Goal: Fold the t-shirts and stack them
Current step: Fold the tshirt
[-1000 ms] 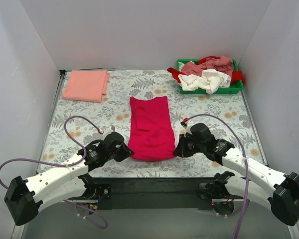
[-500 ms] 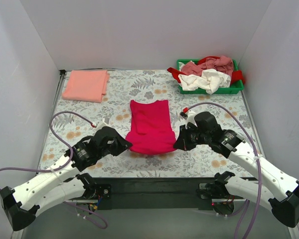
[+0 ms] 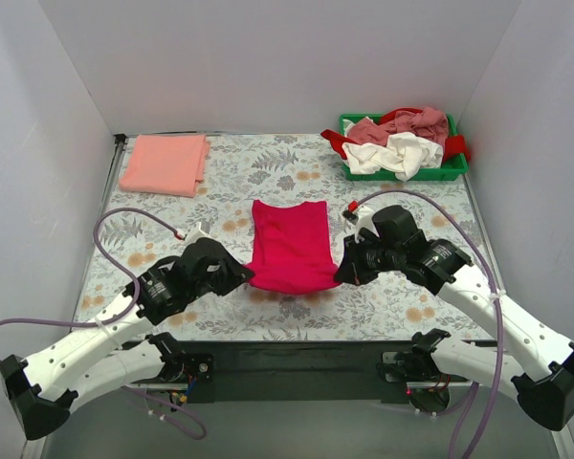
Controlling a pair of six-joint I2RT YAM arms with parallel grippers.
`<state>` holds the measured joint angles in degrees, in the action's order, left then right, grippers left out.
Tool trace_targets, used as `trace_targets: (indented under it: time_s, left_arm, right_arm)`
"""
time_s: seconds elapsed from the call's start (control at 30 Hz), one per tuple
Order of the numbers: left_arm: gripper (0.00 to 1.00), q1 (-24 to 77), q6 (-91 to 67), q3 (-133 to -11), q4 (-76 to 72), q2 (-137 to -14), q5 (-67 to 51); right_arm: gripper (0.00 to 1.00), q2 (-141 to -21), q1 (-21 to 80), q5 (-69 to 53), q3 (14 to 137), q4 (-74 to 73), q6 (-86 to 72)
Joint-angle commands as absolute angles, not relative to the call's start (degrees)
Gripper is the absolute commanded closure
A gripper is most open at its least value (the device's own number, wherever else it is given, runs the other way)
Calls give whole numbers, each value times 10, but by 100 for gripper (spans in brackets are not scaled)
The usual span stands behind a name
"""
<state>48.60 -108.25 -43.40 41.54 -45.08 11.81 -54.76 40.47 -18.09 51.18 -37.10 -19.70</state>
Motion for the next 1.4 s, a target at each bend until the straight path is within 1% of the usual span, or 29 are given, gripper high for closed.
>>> trace_targets:
  time_s: [0.0, 0.13, 0.17, 0.3, 0.33, 0.43, 0.47, 0.53, 0.6, 0.77, 1.0, 1.37]
  left_arm:
    - [100, 487, -1072, -473, 417, -486, 178]
    - [100, 486, -1060, -510, 418, -525, 242]
    - [100, 486, -1048, -516, 391, -535, 248]
    - [100, 465, -1020, -551, 369, -597, 250]
    - [100, 459, -1019, -559, 368, -611, 250]
    - [100, 421, -997, -583, 353, -649, 235]
    - [100, 410, -978, -584, 326, -659, 224]
    - [100, 372, -964, -584, 301, -667, 180]
    - [100, 346, -955, -590, 278, -684, 166]
    - [100, 320, -942, -621, 252, -736, 142]
    - [100, 268, -940, -671, 255, -812, 127]
    - [100, 201, -907, -738, 234, -938, 59]
  right_arm:
    - [99, -565, 389, -128, 554, -353, -178]
    - [99, -599, 367, -112, 569, -315, -178]
    - [99, -605, 362, -112, 572, -307, -177]
    - [99, -633, 332, -120, 588, -286, -167]
    - [99, -646, 324, -142, 591, -279, -164]
    - [99, -672, 290, -179, 599, -258, -161]
    - [99, -678, 283, -186, 608, -251, -159]
    - [99, -697, 260, -206, 619, -243, -155]
    - [99, -711, 243, -221, 638, -236, -147]
    - [99, -768, 224, -281, 671, -221, -140]
    - [99, -845, 191, -294, 722, -206, -139]
    - [99, -990, 151, -364, 806, -190, -137]
